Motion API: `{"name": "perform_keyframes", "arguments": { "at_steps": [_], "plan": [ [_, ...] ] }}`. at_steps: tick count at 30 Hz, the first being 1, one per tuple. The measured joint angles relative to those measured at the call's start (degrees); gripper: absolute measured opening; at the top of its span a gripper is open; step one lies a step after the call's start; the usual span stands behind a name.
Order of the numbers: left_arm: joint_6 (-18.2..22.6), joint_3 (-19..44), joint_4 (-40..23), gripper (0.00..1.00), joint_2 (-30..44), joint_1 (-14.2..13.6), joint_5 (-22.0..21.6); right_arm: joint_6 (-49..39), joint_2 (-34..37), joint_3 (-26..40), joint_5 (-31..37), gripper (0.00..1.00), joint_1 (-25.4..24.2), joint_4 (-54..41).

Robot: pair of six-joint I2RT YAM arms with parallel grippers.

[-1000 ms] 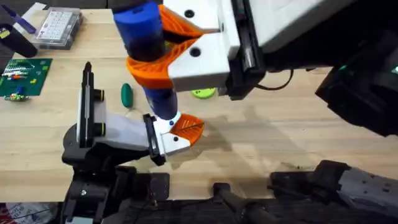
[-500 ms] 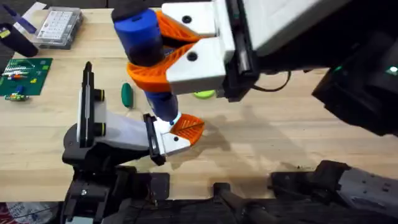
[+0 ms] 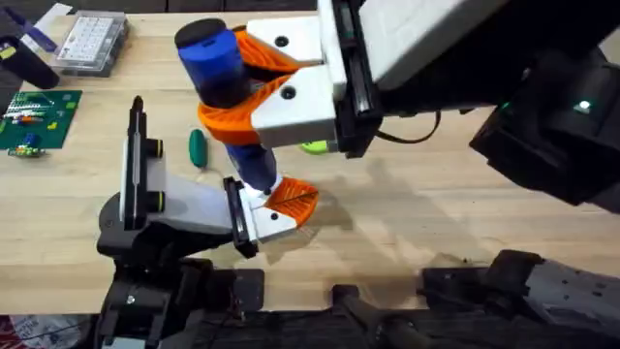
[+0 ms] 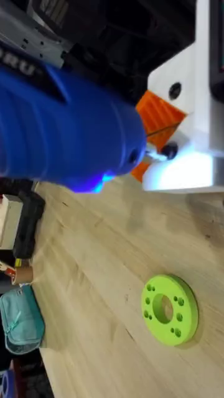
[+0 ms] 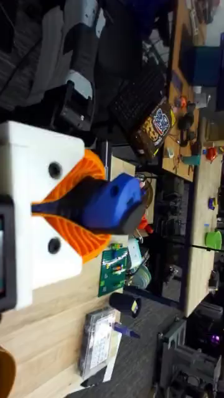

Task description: Pick up the gripper from the table and insert it into the empty holder that is missing its gripper. Then pick up a screw, insert it into the mounting hole, and use the screwdriver to tighten it. Finally, clean up the table by picking up the vegetable and placing it into the bucket.

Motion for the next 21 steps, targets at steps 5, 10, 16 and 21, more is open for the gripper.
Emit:
{"name": "perform_keyframes", "arguments": {
  "at_steps": [5,10,16,21],
  "plan": [
    [0.0,0.0,0.0,0.015,0.0,0.0,0.0,0.1,0.0,0.0,0.0,0.047,0.0,0.0],
    [0.0,0.0,0.0,0.015,0.0,0.0,0.2,0.1,0.0,0.0,0.0,0.048,0.0,-0.7],
    [0.0,0.0,0.0,0.015,0.0,0.0,0.2,0.1,0.0,0.0,0.2,0.048,0.0,-1.8],
    [0.0,0.0,0.0,0.015,0.0,0.0,0.2,0.1,0.0,0.0,0.2,0.047,0.0,-1.9]
  ]
}}
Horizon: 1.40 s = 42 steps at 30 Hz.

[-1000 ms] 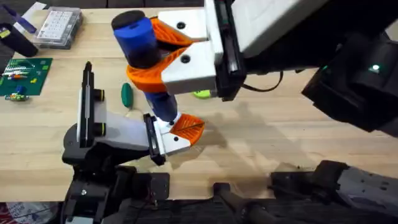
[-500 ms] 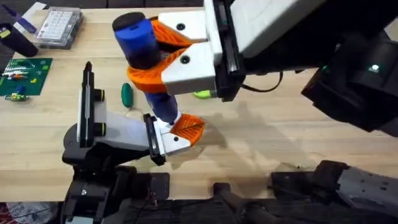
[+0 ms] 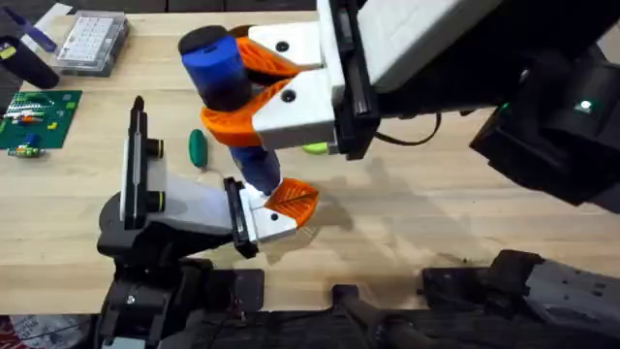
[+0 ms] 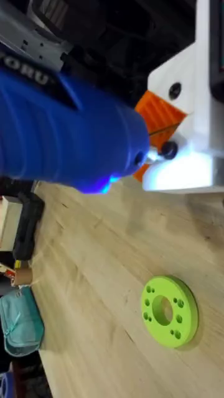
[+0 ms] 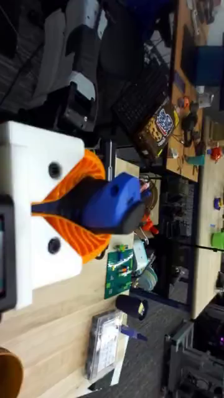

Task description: Pick up the gripper from the table and insert it into the empty holder that is missing its gripper. Then pick up a screw, insert it into the mounting hole, and use the screwdriver to tighten it. Finally, clean up the table by picking up the vegetable and placing it into the bucket.

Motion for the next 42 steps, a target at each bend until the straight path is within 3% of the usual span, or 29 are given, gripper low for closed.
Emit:
{"name": "perform_keyframes", "arguments": {
  "at_steps": [17,42],
  "plan": [
    [0.0,0.0,0.0,0.015,0.0,0.0,0.0,2.6,0.0,0.0,-0.1,0.049,0.0,6.7],
    [0.0,0.0,0.0,0.015,0.0,0.0,0.0,2.5,0.0,0.0,-0.2,0.047,0.0,2.0]
  ]
}}
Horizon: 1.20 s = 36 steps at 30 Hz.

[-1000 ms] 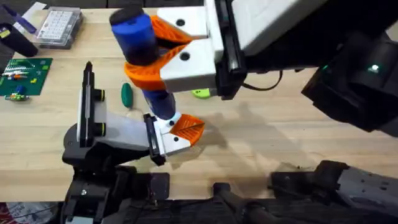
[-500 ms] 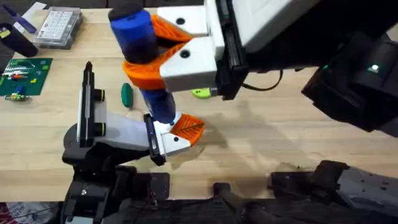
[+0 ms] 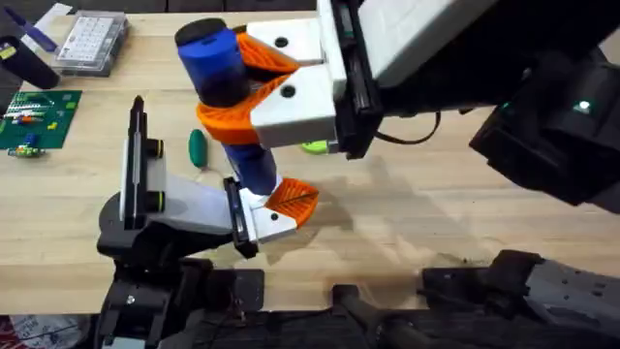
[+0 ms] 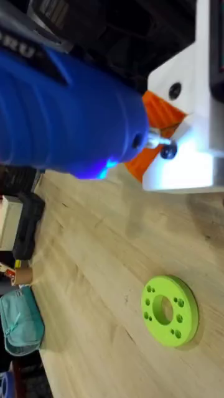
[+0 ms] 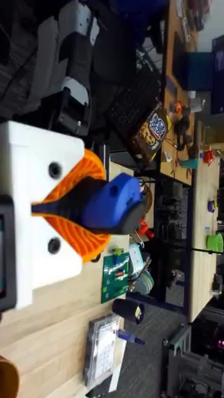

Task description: Pick up the gripper from the table and insert it into the empty holder that is missing its gripper. Then pick up a screw, insert it into the mounting hole, and use the screwdriver to tighten it. Finally, clean up the table by picking up the vegetable and placing it into the bucket.

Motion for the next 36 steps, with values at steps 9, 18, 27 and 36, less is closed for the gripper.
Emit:
{"name": "perform_keyframes", "arguments": {
  "at_steps": [9,18,27,36],
  "plan": [
    [0.0,0.0,0.0,0.015,0.0,0.0,0.0,-0.9,0.0,0.0,0.0,0.046,0.0,0.3],
    [0.0,0.0,0.0,0.015,0.0,0.0,0.0,-1.1,0.0,0.0,0.0,0.048,0.0,1.1],
    [0.0,0.0,0.0,0.015,0.0,0.0,0.0,-1.1,0.0,0.0,0.0,0.048,0.0,0.4],
    [0.0,0.0,0.0,0.015,0.0,0.0,0.0,-1.1,0.0,0.0,0.0,0.047,0.0,-0.5]
  ]
}}
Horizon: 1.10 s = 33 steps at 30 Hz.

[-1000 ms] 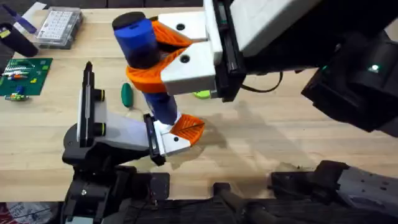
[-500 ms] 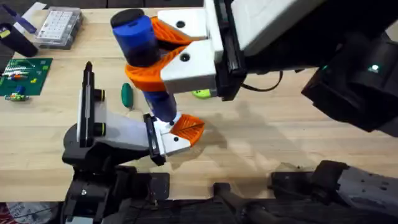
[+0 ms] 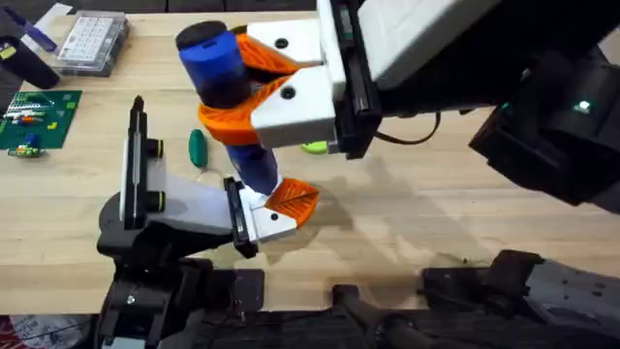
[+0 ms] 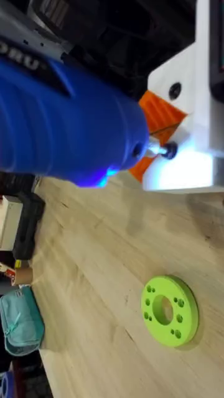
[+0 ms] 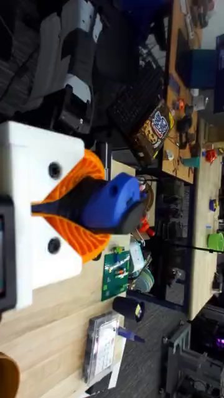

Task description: Pick up the gripper from the table and insert it into the empty holder that is missing its gripper. Then pick up a screw, insert it into the mounting hole, and use the screwdriver to tighten it. Finally, clean up the table by picking up the vegetable and placing it into the bucket.

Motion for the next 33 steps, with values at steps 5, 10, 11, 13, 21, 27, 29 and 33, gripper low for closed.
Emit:
{"name": "perform_keyframes", "arguments": {
  "at_steps": [5,10,11,13,21,27,29,33],
  "plan": [
    [0.0,0.0,0.0,0.015,0.0,0.0,0.0,0.0,0.0,0.0,0.0,0.047,0.0,-1.0],
    [-0.1,0.0,0.0,0.015,0.0,0.0,0.0,0.0,0.0,0.0,0.2,0.048,0.0,-1.4],
    [-0.1,0.0,0.0,0.015,0.0,0.0,0.0,0.0,0.0,0.0,0.2,0.048,0.0,-1.5],
    [-0.2,0.0,0.0,0.015,0.0,0.0,0.0,0.0,0.0,0.0,0.2,0.047,0.0,-1.5],
    [-0.3,0.0,0.0,0.015,0.0,0.0,0.2,0.0,0.0,0.2,0.4,0.047,0.0,-2.4],
    [-0.5,0.0,-0.1,0.015,0.0,0.0,0.5,-0.1,0.0,0.6,0.6,0.048,0.0,-3.5],
    [-0.5,0.0,-0.1,0.015,0.0,0.0,0.4,-0.1,0.0,0.6,0.7,0.047,0.0,-3.7],
    [-0.6,0.0,-0.1,0.015,0.0,0.0,0.5,-0.2,-0.1,0.8,0.7,0.047,0.0,-4.4]
  ]
}}
